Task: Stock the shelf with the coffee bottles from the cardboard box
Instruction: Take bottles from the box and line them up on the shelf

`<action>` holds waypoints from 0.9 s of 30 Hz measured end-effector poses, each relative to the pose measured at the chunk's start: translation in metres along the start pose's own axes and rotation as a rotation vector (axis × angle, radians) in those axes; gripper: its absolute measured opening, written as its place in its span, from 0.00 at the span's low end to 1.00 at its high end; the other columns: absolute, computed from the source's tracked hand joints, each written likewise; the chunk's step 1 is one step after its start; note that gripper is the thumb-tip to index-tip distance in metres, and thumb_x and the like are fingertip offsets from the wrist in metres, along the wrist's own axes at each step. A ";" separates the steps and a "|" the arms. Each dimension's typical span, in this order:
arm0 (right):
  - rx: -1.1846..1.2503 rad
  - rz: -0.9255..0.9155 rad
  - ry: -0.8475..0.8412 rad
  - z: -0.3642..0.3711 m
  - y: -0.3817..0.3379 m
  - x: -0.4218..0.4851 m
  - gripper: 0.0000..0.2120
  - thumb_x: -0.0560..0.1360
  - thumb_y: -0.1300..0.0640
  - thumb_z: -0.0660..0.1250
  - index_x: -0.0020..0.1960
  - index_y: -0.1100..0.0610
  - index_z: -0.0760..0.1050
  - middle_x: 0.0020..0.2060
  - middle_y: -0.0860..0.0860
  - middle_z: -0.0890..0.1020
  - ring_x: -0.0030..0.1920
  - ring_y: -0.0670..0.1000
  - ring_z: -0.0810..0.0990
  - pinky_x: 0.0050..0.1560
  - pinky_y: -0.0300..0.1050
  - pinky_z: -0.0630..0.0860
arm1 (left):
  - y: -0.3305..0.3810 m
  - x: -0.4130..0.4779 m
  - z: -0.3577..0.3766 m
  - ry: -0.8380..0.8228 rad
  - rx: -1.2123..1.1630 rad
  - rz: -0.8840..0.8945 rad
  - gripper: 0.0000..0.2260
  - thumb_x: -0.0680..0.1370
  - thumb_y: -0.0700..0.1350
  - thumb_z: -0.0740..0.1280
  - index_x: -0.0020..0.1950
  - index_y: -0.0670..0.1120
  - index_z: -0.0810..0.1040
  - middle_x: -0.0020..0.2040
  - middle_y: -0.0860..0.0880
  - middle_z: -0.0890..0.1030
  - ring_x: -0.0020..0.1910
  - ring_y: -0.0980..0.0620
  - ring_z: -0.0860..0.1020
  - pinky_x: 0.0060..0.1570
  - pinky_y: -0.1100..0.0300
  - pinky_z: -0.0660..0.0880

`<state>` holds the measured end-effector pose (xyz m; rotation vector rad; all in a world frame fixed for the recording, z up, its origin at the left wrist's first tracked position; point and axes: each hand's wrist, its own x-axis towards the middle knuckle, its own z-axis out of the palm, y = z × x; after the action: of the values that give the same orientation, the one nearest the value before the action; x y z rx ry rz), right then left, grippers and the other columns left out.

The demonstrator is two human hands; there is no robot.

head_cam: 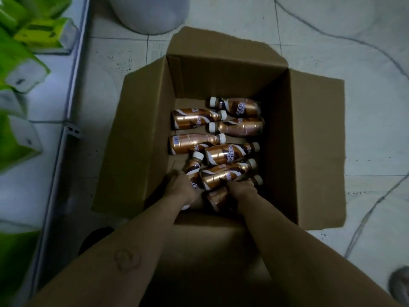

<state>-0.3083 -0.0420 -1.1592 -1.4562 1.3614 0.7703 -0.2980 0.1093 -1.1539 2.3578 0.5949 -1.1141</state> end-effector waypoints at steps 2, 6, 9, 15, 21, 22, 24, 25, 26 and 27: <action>0.064 0.043 -0.005 0.006 0.000 0.013 0.34 0.72 0.51 0.72 0.73 0.54 0.61 0.63 0.60 0.74 0.58 0.62 0.76 0.57 0.62 0.77 | 0.000 0.010 0.008 0.010 0.024 0.006 0.42 0.71 0.45 0.73 0.77 0.43 0.50 0.74 0.39 0.59 0.70 0.39 0.62 0.66 0.47 0.66; 0.128 0.089 0.042 0.011 0.008 0.019 0.40 0.70 0.51 0.74 0.75 0.55 0.56 0.64 0.61 0.74 0.59 0.63 0.77 0.56 0.64 0.77 | -0.012 0.014 0.011 -0.003 -0.040 0.011 0.45 0.69 0.48 0.75 0.77 0.44 0.50 0.74 0.40 0.60 0.70 0.39 0.63 0.66 0.48 0.66; 0.187 0.107 0.044 0.010 0.019 0.015 0.39 0.69 0.54 0.75 0.74 0.53 0.58 0.64 0.61 0.74 0.59 0.64 0.76 0.54 0.65 0.78 | -0.018 0.004 0.014 0.052 -0.008 0.025 0.42 0.70 0.48 0.75 0.76 0.43 0.53 0.72 0.40 0.63 0.68 0.40 0.67 0.63 0.49 0.68; 0.084 -0.140 0.274 0.003 0.034 -0.018 0.41 0.68 0.54 0.77 0.73 0.56 0.58 0.67 0.61 0.71 0.63 0.64 0.74 0.53 0.56 0.75 | -0.023 -0.031 0.004 0.186 -0.098 0.144 0.40 0.67 0.46 0.76 0.73 0.48 0.57 0.69 0.43 0.66 0.65 0.43 0.70 0.60 0.51 0.70; -0.124 -0.715 0.306 -0.020 -0.001 -0.117 0.32 0.67 0.53 0.76 0.65 0.58 0.65 0.60 0.58 0.74 0.59 0.61 0.75 0.55 0.52 0.72 | -0.003 -0.107 -0.061 0.348 -0.406 0.326 0.36 0.64 0.45 0.78 0.68 0.52 0.66 0.62 0.50 0.73 0.62 0.48 0.73 0.62 0.52 0.71; -0.138 -0.816 0.270 -0.023 -0.010 -0.142 0.31 0.66 0.53 0.76 0.64 0.56 0.67 0.59 0.57 0.75 0.58 0.59 0.76 0.57 0.52 0.73 | -0.002 -0.125 -0.076 0.384 -0.450 0.347 0.34 0.64 0.45 0.79 0.66 0.52 0.68 0.61 0.50 0.75 0.62 0.49 0.74 0.61 0.54 0.71; -0.139 -0.989 0.169 -0.028 -0.026 -0.193 0.27 0.66 0.54 0.76 0.61 0.50 0.69 0.56 0.51 0.79 0.57 0.53 0.78 0.59 0.54 0.75 | -0.001 -0.162 -0.109 0.444 -0.531 0.394 0.31 0.63 0.48 0.79 0.62 0.54 0.70 0.59 0.52 0.76 0.59 0.50 0.75 0.58 0.54 0.72; -0.138 -1.067 0.101 -0.032 -0.033 -0.224 0.25 0.67 0.55 0.76 0.59 0.47 0.69 0.54 0.48 0.80 0.55 0.50 0.79 0.58 0.53 0.77 | -0.004 -0.185 -0.128 0.482 -0.571 0.432 0.31 0.62 0.48 0.80 0.61 0.54 0.71 0.58 0.52 0.77 0.58 0.51 0.76 0.58 0.53 0.73; -0.150 -1.138 0.039 -0.035 -0.036 -0.254 0.24 0.67 0.57 0.76 0.58 0.45 0.69 0.52 0.46 0.80 0.53 0.48 0.80 0.57 0.53 0.78 | -0.009 -0.209 -0.147 0.522 -0.600 0.472 0.30 0.61 0.48 0.80 0.59 0.53 0.73 0.57 0.52 0.79 0.56 0.51 0.77 0.56 0.52 0.74; -0.170 -1.210 -0.007 -0.038 -0.039 -0.285 0.23 0.67 0.59 0.76 0.56 0.44 0.70 0.50 0.44 0.81 0.51 0.47 0.81 0.55 0.51 0.79 | -0.015 -0.232 -0.165 0.568 -0.617 0.511 0.29 0.60 0.48 0.80 0.58 0.52 0.74 0.55 0.51 0.80 0.54 0.51 0.78 0.55 0.52 0.76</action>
<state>-0.3270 0.0226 -0.8775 -2.0157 0.2188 0.0761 -0.3427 0.1726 -0.8794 2.0600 0.3963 -0.0067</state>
